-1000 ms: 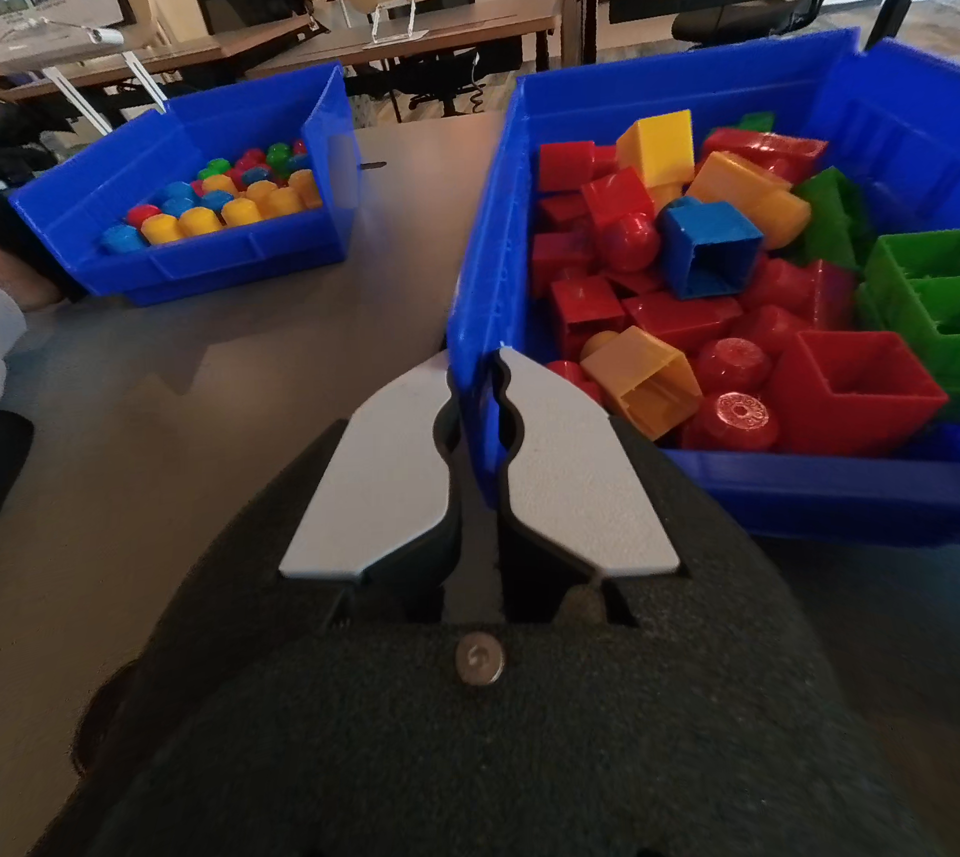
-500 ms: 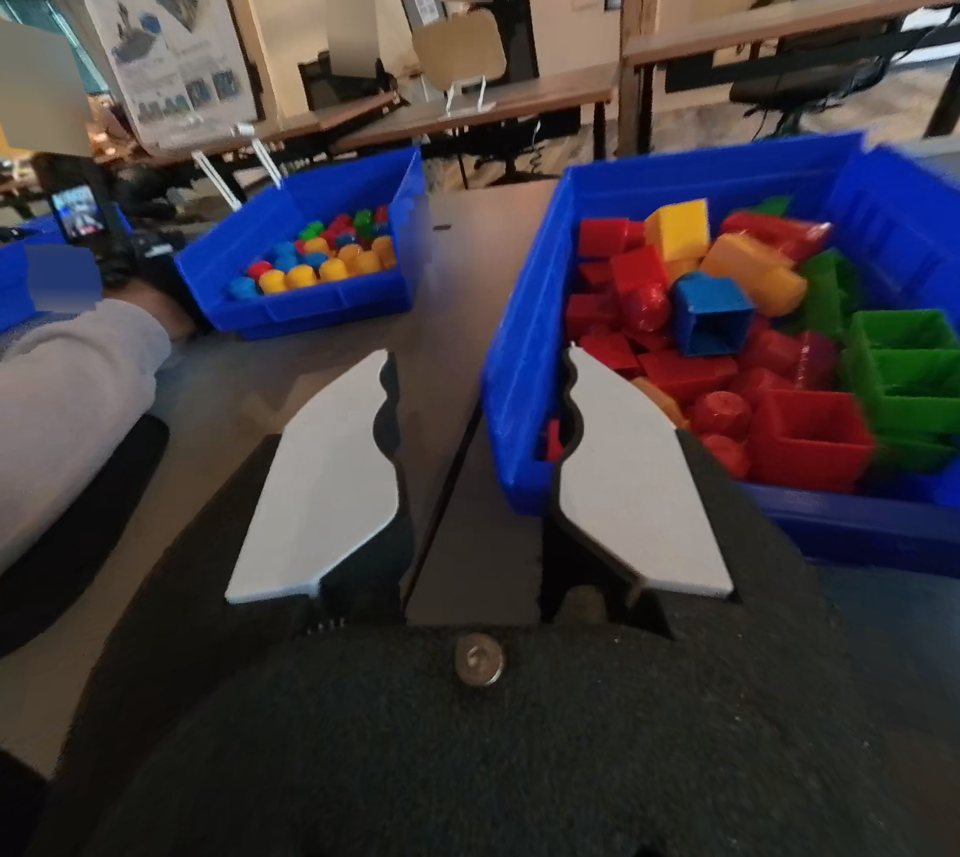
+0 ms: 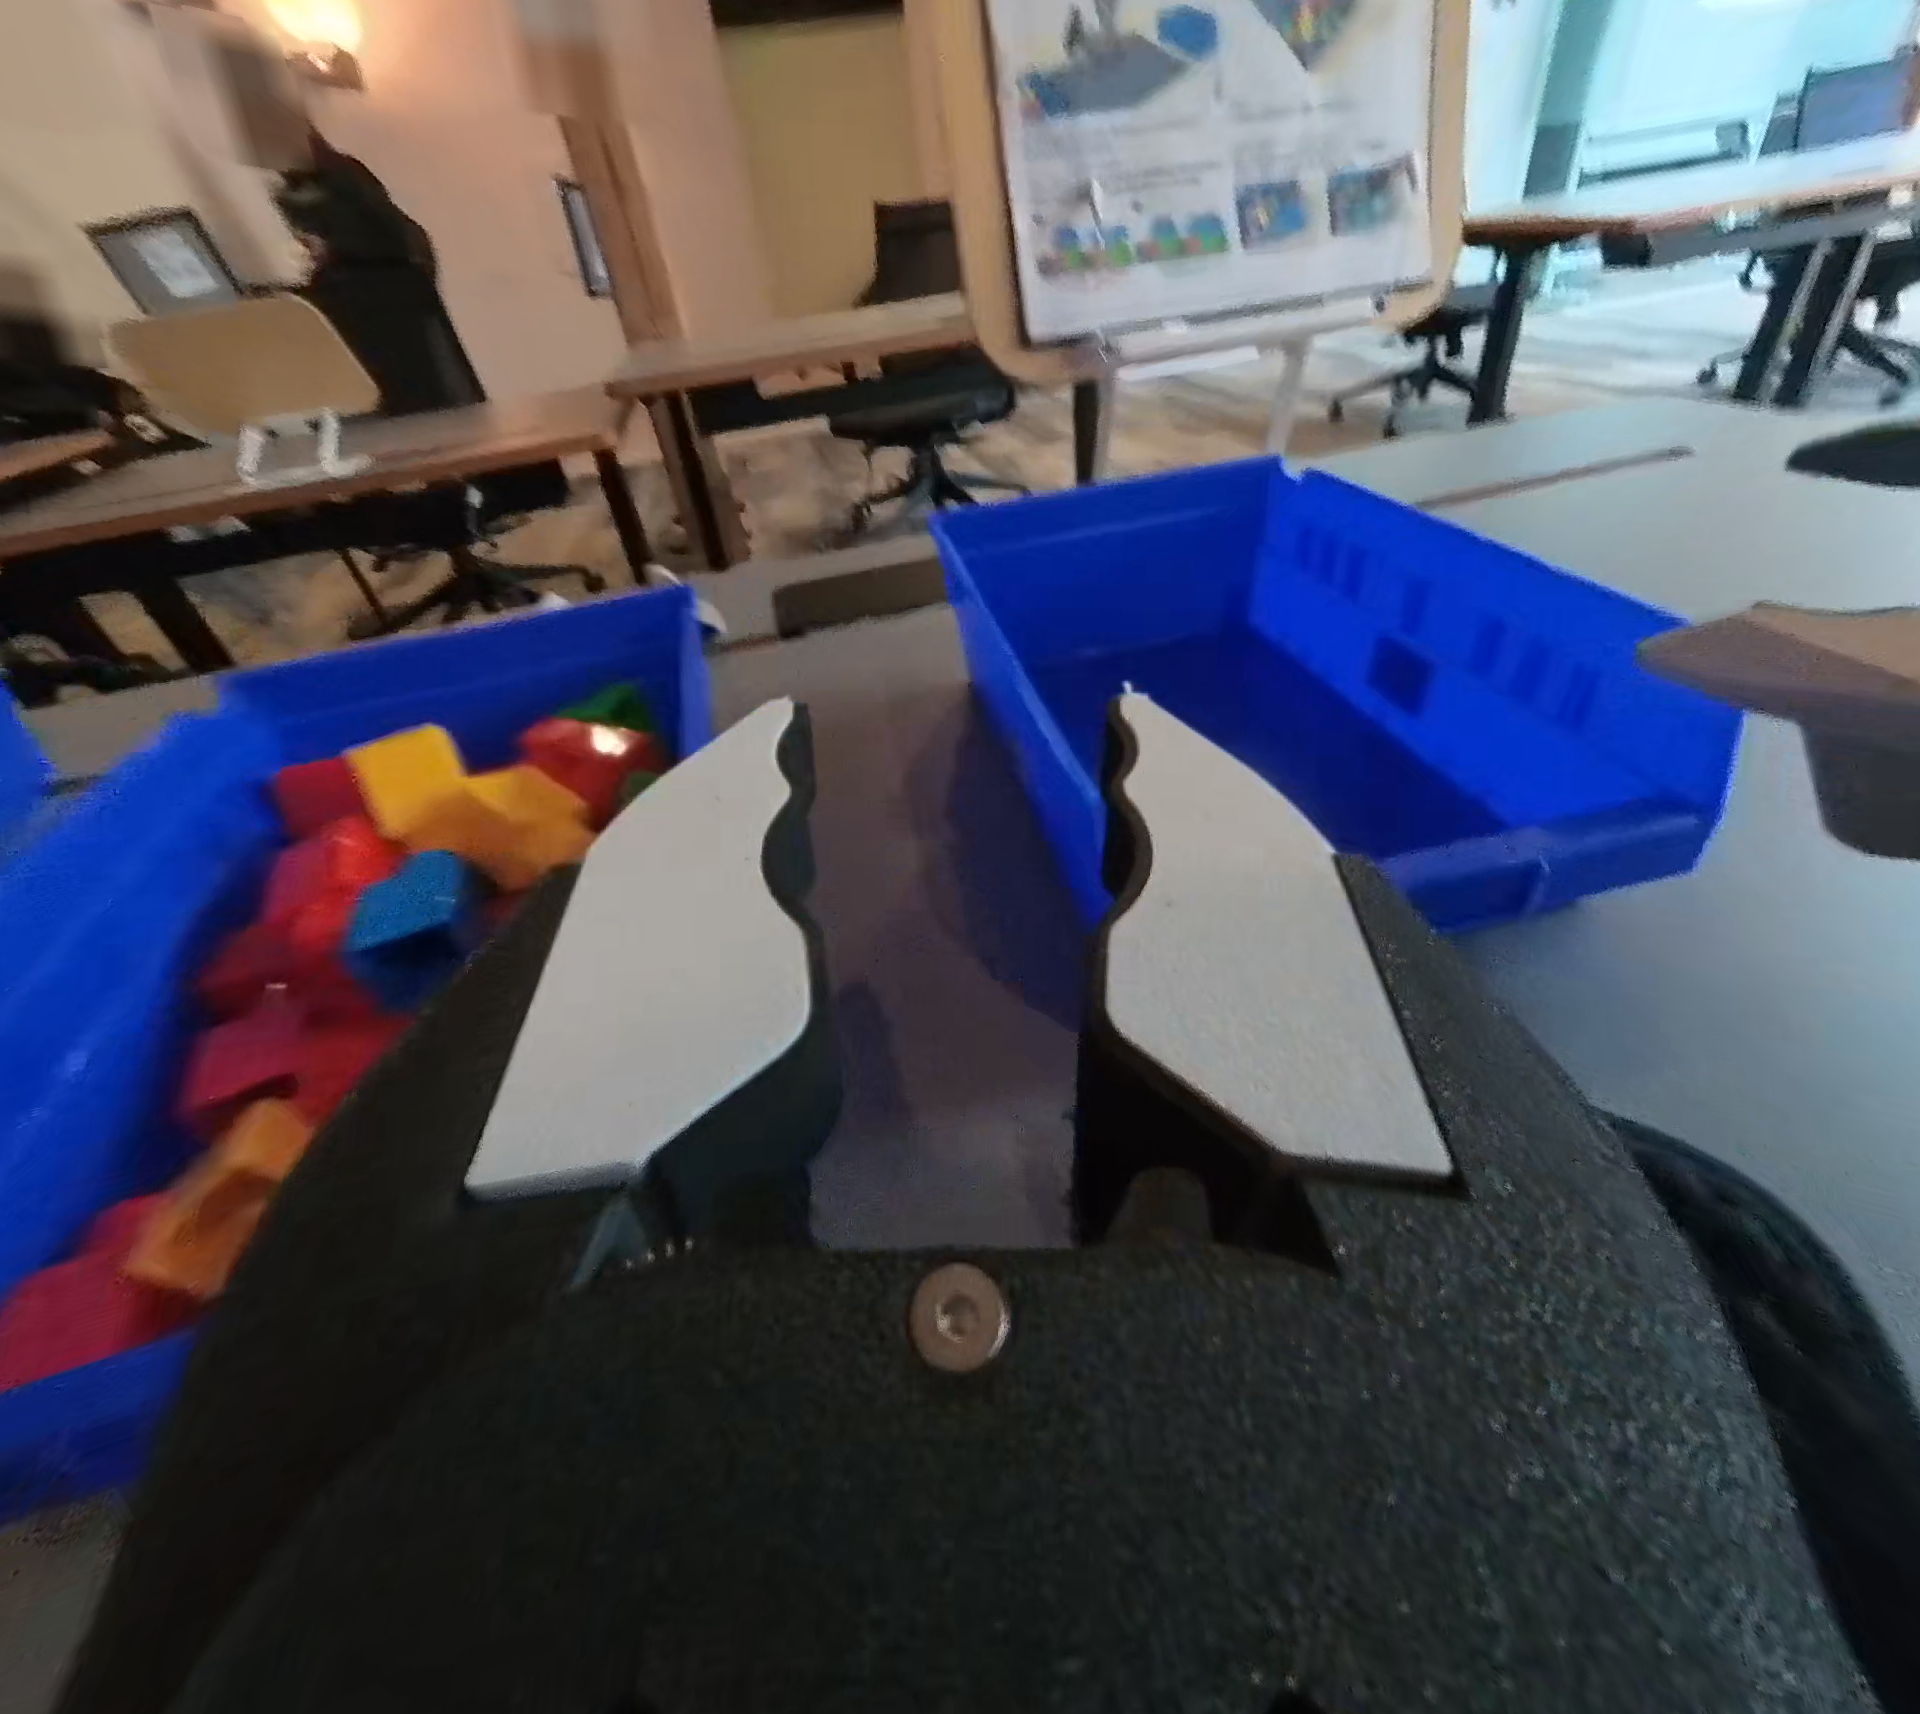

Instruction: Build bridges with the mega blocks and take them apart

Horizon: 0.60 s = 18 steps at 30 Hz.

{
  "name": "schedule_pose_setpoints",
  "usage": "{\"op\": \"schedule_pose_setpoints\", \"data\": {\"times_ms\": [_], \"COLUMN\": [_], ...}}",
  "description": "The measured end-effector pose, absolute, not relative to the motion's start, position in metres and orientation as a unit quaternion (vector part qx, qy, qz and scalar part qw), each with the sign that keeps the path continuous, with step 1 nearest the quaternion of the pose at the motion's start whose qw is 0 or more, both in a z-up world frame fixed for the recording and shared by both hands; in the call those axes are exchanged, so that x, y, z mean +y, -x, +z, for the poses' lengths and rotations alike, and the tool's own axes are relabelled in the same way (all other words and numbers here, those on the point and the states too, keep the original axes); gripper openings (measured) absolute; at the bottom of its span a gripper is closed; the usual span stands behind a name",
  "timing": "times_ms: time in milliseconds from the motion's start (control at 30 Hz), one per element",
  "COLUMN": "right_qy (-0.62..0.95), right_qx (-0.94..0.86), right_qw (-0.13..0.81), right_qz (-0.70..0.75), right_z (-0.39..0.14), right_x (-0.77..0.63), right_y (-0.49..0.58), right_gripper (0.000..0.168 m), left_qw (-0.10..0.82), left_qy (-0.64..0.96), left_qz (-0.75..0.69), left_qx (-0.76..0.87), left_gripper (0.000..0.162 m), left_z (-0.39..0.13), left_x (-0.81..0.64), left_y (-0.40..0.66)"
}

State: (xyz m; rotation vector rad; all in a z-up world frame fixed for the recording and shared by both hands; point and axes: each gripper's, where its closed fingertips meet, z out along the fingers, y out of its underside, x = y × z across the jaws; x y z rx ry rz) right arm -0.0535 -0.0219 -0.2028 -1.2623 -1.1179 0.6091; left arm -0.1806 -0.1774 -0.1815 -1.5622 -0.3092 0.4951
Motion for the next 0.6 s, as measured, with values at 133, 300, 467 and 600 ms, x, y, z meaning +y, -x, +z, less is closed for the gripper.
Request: {"op": "schedule_pose_setpoints", "data": {"times_ms": [133, 300, 467, 600], "right_qy": [0.600, 0.642, 0.655, 0.648], "right_qx": [-0.467, -0.478, -0.507, -0.525], "right_qw": [0.594, 0.543, 0.495, 0.499], "right_qz": [0.263, 0.254, 0.261, 0.235], "right_z": [-0.235, -0.270, -0.288, -0.288], "right_x": [0.012, 0.033, 0.036, 0.040], "right_y": [0.042, 0.050, 0.057, 0.054], "right_gripper": [0.079, 0.075, 0.022, 0.019], "left_qw": [0.627, 0.579, 0.544, 0.528], "left_qy": [0.747, 0.787, 0.815, 0.820], "left_qz": [0.180, 0.146, 0.127, 0.177], "left_qx": [-0.131, -0.156, -0.151, -0.130], "left_gripper": [0.053, 0.048, 0.009, 0.007], "left_z": [-0.225, -0.266, -0.284, -0.278], "left_x": [-0.128, -0.099, -0.088, -0.086], "left_y": [0.173, 0.188, 0.192, 0.190]}}
